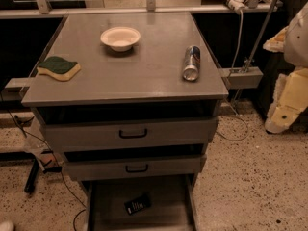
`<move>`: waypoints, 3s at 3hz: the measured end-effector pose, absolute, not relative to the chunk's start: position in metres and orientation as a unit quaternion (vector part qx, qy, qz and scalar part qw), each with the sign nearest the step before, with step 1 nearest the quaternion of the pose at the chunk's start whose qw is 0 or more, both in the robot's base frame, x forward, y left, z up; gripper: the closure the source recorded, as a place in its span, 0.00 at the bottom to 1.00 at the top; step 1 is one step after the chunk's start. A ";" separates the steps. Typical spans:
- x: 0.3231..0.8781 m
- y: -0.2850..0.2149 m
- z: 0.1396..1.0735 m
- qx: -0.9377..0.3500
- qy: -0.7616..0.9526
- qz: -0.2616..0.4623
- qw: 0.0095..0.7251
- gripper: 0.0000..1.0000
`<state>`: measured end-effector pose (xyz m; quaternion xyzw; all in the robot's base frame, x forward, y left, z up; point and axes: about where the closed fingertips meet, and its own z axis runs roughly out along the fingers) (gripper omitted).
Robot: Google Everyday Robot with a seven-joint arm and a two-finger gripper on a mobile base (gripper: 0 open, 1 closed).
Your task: Pick rxbar chocolate from bottom drawer and place on counter
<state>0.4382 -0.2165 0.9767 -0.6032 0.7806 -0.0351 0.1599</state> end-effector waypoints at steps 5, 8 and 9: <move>0.412 -0.133 0.791 -0.587 0.792 0.040 0.163 0.00; 0.398 -0.077 0.715 -0.583 0.789 0.088 0.174 0.00; 0.404 -0.046 0.672 -0.569 0.792 0.105 0.192 0.00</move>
Offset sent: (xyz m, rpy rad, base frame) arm 0.0003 -0.0013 -0.0188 -0.0255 -0.0542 -0.0102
